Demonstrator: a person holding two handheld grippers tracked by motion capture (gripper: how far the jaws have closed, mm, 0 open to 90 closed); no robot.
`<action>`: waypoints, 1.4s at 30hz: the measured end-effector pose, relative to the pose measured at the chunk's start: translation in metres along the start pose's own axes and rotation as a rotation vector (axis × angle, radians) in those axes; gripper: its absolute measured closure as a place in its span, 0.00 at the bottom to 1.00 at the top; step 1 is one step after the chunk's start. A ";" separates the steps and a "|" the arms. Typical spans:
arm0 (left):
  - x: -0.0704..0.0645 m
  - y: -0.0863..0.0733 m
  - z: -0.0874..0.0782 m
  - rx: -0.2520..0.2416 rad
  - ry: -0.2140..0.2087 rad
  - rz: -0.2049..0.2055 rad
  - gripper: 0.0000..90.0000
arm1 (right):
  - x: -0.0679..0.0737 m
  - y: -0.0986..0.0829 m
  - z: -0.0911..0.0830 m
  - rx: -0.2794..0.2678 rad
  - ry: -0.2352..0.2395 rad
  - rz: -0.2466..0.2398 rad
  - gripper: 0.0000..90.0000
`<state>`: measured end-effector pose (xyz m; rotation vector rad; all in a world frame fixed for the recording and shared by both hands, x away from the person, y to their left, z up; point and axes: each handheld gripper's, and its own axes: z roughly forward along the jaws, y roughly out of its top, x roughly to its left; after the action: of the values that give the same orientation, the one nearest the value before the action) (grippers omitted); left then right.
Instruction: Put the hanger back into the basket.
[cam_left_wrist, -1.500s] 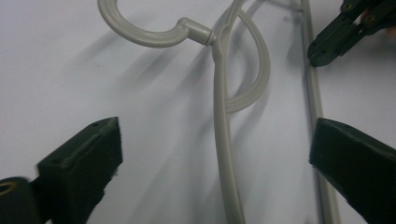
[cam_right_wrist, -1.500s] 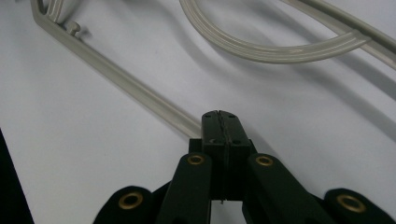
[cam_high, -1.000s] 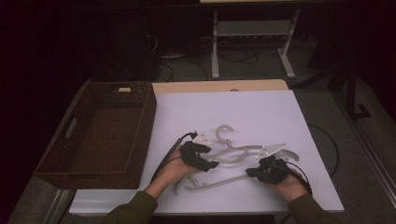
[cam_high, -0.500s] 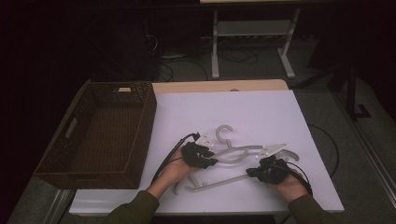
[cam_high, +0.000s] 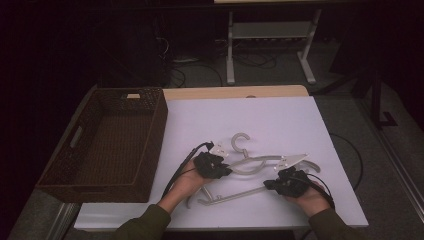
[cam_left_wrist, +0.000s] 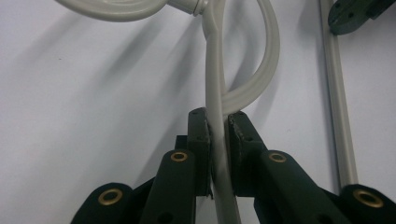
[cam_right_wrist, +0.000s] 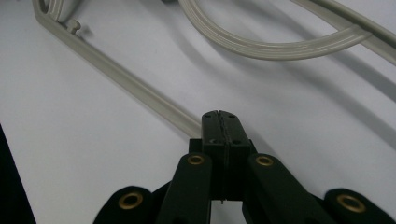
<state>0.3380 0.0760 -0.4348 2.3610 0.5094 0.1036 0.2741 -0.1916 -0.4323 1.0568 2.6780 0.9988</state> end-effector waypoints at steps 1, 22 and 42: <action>0.000 0.000 0.000 0.002 0.005 -0.002 0.91 | 0.000 0.000 0.000 0.000 -0.001 0.001 1.00; -0.002 0.005 -0.008 -0.010 0.040 -0.014 0.92 | 0.005 0.002 -0.019 -0.162 -0.014 -0.017 0.56; 0.028 0.020 -0.070 -0.069 0.122 -0.155 0.92 | -0.001 -0.009 -0.045 -0.359 -0.083 0.004 0.08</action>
<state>0.3559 0.1176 -0.3706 2.2485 0.7335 0.1918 0.2562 -0.2214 -0.4027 1.0020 2.3118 1.3396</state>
